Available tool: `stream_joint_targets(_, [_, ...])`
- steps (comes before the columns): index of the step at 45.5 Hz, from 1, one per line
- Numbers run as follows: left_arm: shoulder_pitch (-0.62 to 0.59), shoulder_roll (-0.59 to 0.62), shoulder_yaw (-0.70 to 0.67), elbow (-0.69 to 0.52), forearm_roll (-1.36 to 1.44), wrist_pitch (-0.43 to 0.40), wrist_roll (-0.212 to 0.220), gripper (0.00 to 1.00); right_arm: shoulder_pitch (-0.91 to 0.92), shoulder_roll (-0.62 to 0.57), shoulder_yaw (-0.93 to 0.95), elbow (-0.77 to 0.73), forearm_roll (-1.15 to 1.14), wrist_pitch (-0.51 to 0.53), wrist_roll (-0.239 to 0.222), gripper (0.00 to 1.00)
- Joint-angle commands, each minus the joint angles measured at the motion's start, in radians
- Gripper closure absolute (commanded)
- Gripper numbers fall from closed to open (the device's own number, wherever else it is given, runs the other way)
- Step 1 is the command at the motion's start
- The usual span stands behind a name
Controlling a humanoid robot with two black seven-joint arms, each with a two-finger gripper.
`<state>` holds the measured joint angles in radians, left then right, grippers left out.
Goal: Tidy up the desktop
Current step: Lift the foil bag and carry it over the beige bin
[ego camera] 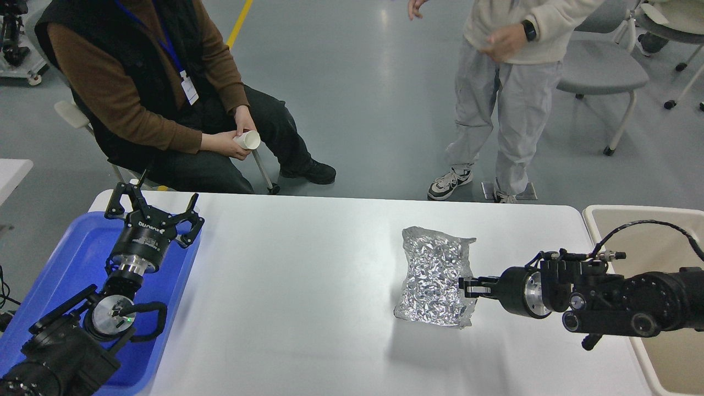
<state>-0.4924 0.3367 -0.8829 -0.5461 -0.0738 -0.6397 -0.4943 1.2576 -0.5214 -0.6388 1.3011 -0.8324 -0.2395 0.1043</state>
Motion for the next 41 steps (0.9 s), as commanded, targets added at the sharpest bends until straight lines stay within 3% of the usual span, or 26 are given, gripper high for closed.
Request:
stream_joint_targets(1, [0.0,-0.001,-0.001,0.0,0.0,0.0,0.0,0.0,0.187,-0.045,0.013,0.116,0.087,0.008,0.006,1.0])
stream_joint_targets(13, [0.0,-0.001,0.001,0.0,0.0,0.0,0.0,0.0,0.402,-0.098,0.014,0.13,0.151,0.039,0.015,1.0])
stream_joint_targets(20, [0.0,-0.001,0.001,0.0,0.0,0.0,0.0,0.0,0.468,-0.169,0.074,0.124,0.16,0.126,0.015,1.0])
stream_joint_targets(27, [0.0,-0.001,-0.001,0.0,0.0,0.0,0.0,0.0,0.474,-0.284,0.18,0.109,0.266,0.242,0.015,1.0])
stream_joint_targets(41, [0.0,0.001,-0.001,0.0,0.0,0.0,0.0,0.0,0.344,-0.503,0.192,-0.098,0.404,0.261,0.014,1.0])
